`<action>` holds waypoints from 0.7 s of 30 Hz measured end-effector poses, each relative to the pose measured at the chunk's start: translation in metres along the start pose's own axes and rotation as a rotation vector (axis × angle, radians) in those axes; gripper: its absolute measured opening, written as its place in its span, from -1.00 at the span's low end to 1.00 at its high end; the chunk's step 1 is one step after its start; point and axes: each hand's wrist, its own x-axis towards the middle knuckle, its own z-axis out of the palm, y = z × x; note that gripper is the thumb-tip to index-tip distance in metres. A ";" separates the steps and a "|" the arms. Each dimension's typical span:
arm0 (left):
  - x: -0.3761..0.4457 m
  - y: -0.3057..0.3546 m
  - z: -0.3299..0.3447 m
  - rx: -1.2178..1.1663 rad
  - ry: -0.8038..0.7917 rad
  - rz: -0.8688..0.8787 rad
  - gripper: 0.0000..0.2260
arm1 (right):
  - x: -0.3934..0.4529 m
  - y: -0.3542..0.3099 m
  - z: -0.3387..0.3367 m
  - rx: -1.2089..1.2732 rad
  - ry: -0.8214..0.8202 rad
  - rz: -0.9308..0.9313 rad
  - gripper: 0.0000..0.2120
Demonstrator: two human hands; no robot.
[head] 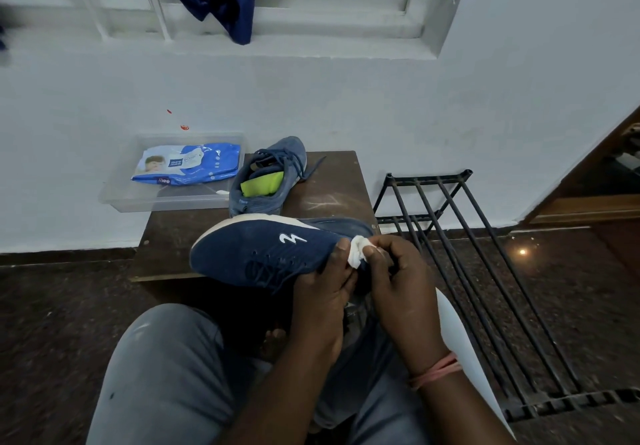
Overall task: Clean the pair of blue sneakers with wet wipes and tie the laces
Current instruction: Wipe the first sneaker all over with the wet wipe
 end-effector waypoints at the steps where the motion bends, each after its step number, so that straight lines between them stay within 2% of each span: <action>1: 0.001 -0.001 0.001 -0.006 0.008 0.003 -0.71 | 0.001 -0.001 -0.003 -0.048 -0.030 -0.042 -0.91; 5: 0.004 -0.012 -0.004 -0.012 0.084 0.020 -0.77 | 0.003 -0.003 -0.011 -0.207 -0.164 -0.202 -0.85; 8: -0.001 -0.011 -0.014 -0.029 0.071 0.034 -0.75 | 0.002 -0.007 -0.002 -0.328 -0.156 -0.264 -0.82; 12: -0.002 -0.004 -0.026 -0.024 0.010 0.074 -0.69 | 0.010 -0.024 0.021 -0.376 -0.131 -0.257 -0.83; 17: -0.005 0.001 -0.035 -0.093 0.032 0.147 -0.65 | 0.008 -0.038 0.025 -0.380 -0.247 -0.337 -0.64; 19: -0.006 0.006 -0.033 -0.113 0.074 0.135 -0.67 | -0.004 -0.036 0.014 -0.369 -0.216 -0.346 -0.69; 21: -0.006 0.010 -0.028 -0.138 0.100 0.104 -0.58 | -0.010 -0.030 0.006 -0.364 -0.170 -0.333 -0.80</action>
